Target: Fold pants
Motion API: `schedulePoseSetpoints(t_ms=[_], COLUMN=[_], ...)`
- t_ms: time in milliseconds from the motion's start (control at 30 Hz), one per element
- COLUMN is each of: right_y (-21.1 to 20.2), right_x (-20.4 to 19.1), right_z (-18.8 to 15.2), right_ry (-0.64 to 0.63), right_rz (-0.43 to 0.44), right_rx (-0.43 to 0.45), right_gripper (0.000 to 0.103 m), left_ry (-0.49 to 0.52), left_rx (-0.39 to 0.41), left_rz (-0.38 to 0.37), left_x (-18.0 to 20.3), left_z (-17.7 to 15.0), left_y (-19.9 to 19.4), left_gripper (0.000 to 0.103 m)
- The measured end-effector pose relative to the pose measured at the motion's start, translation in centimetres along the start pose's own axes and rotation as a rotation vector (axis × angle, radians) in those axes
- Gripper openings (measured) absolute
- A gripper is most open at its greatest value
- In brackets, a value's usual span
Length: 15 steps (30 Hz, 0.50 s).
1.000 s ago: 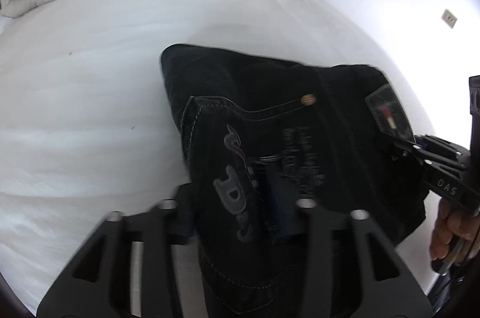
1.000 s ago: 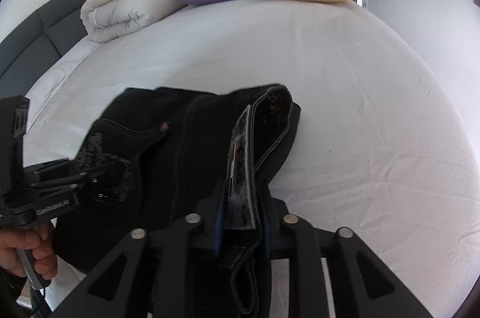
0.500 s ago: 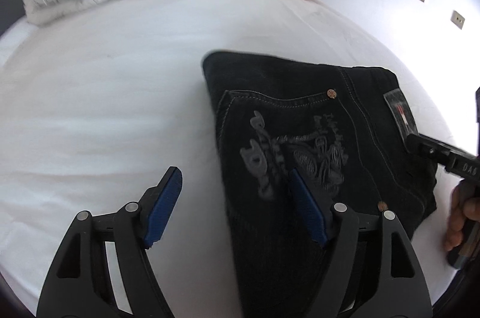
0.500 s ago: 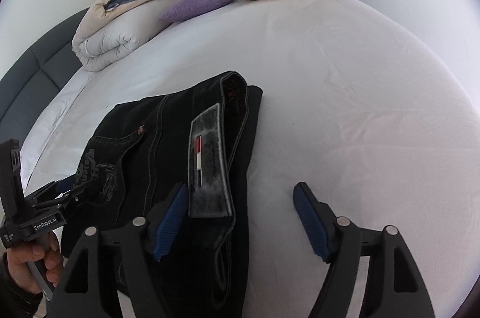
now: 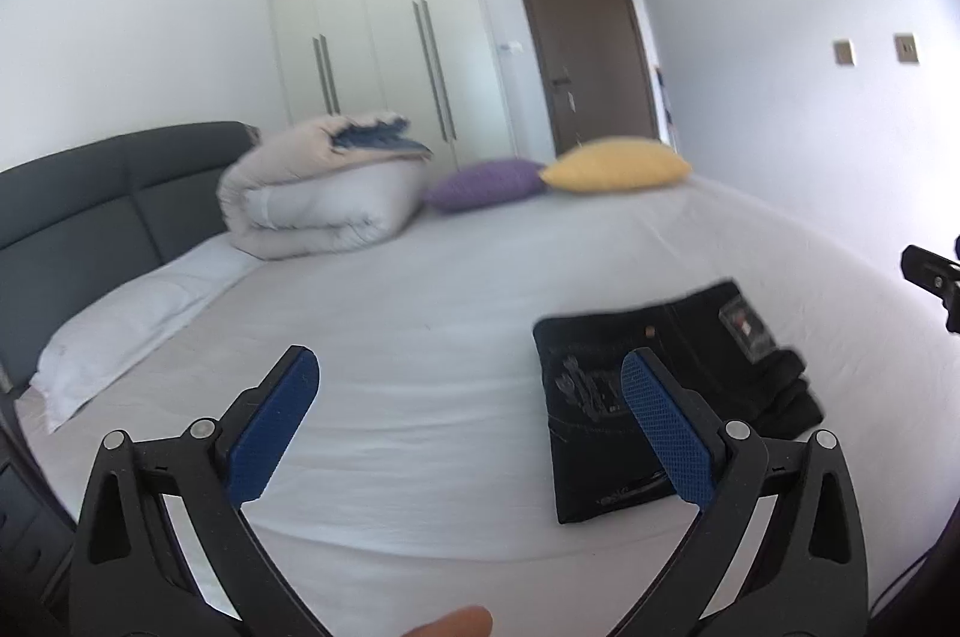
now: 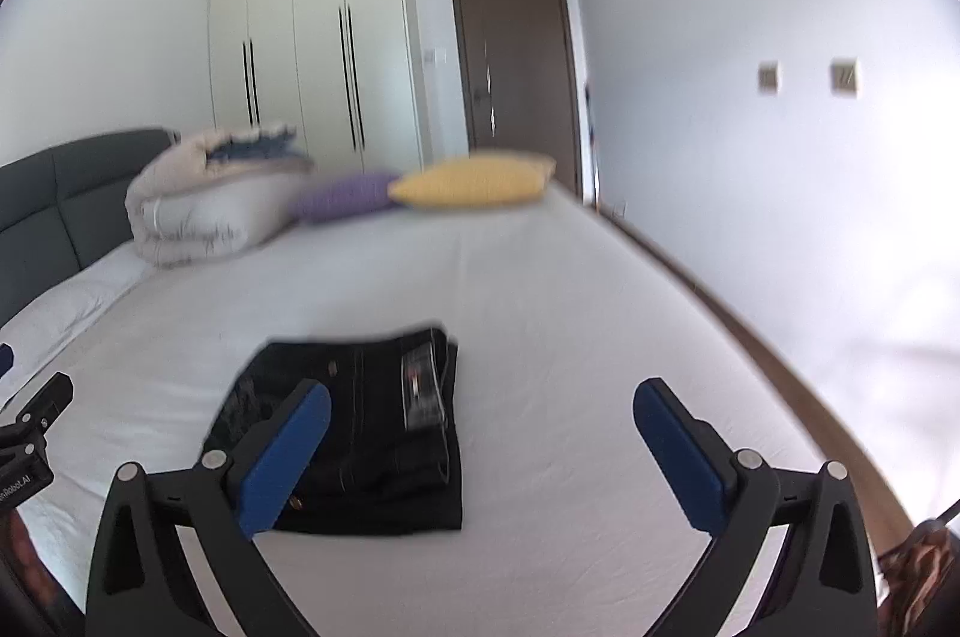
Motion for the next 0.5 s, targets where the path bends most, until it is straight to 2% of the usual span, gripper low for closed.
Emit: schedulePoseSetpoints(t_ms=[100,167,233,300,400,500], right_y=[-3.6,-5.8,-7.5,-9.0,-11.5,-12.7], right_x=[0.3,0.9,1.4,1.9,2.5,2.3], right_z=[1.6,2.6,3.7,4.9,6.3,7.0], right_ry=[-0.017,-0.005,0.016,0.028,0.018,-0.031], right_rz=[-0.027,-0.024,-0.023,-0.038,-0.054,-0.028], right_rx=[0.106,0.158,0.189,0.205,0.256,0.236], right_gripper=[0.103,0.103,0.103,0.103,0.103,0.103], left_ry=[0.006,0.026,0.019,-0.008,-0.035,-0.101], left_rx=[0.051,0.112,0.129,0.085,0.006,-0.065], left_rz=[-0.011,0.052,0.054,0.034,0.066,0.031], left_x=[0.2,0.4,0.3,0.1,0.0,0.0], left_z=[1.7,2.7,3.2,3.7,3.8,3.0], left_y=[-3.7,-6.2,-8.2,-9.2,-10.0,-10.2], left_gripper=[0.103,0.103,0.103,0.103,0.103,0.103])
Point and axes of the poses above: each gripper's, at about its wrist camera, not at the fingertips, and y roughly the way its jaws point, x to its right, z to its top, the point moved 2 cm from there along y, roughly the way its jaws point, and after that the axes turned 14 degrees about -z, right-handed, at the moved point
